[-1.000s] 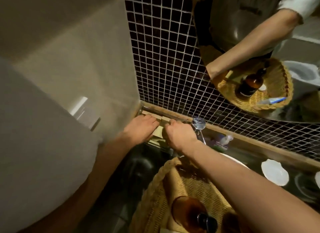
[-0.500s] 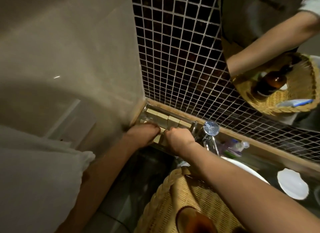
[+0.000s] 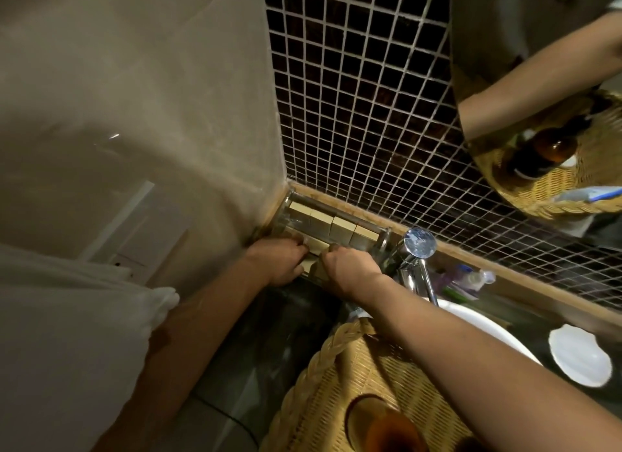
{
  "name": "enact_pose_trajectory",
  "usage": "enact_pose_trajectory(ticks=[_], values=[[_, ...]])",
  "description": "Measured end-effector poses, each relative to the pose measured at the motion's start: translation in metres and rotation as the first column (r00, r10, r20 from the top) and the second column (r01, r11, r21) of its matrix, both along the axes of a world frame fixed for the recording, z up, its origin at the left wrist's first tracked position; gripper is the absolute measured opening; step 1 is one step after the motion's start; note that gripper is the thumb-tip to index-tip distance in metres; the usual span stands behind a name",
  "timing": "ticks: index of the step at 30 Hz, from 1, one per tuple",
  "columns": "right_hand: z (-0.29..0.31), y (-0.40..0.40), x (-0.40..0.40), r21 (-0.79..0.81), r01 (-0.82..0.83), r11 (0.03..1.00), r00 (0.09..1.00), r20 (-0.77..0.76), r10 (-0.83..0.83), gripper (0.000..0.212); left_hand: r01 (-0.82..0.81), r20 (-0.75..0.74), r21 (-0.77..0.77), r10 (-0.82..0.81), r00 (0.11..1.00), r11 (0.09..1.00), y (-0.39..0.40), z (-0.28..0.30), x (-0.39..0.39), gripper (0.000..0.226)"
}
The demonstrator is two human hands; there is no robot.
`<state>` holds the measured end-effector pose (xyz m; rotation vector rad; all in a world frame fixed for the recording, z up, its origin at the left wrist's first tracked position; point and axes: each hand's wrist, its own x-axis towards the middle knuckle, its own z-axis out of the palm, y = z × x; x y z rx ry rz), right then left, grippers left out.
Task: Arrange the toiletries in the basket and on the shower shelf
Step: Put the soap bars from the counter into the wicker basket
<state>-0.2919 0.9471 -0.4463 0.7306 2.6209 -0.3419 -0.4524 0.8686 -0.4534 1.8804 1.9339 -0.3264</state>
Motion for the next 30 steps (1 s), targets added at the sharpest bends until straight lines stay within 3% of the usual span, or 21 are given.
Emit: enact_pose_trajectory(ticks=[6,11,18,30], values=[[0.016,-0.002,0.004,0.005,0.022,1.0,1.0,0.003,-0.022,0.043,0.064,-0.036,0.078,-0.061,0.997,0.995,0.0,0.005,0.016,0.046],[0.057,-0.009,0.017,0.015,0.06,0.998,0.996,-0.06,-0.059,0.053,0.01,-0.017,0.143,-0.007,1.0,0.99,-0.001,0.023,0.033,0.053],[0.119,-0.036,0.052,0.21,0.088,0.974,0.991,-0.118,-0.064,0.058,-0.073,0.063,0.26,0.059,0.996,0.963,-0.021,0.086,0.065,0.058],[0.244,-0.117,0.163,0.406,0.184,0.895,0.954,-0.293,-0.063,0.059,-0.076,0.007,0.541,0.086,0.996,0.838,-0.115,0.202,0.14,0.057]])
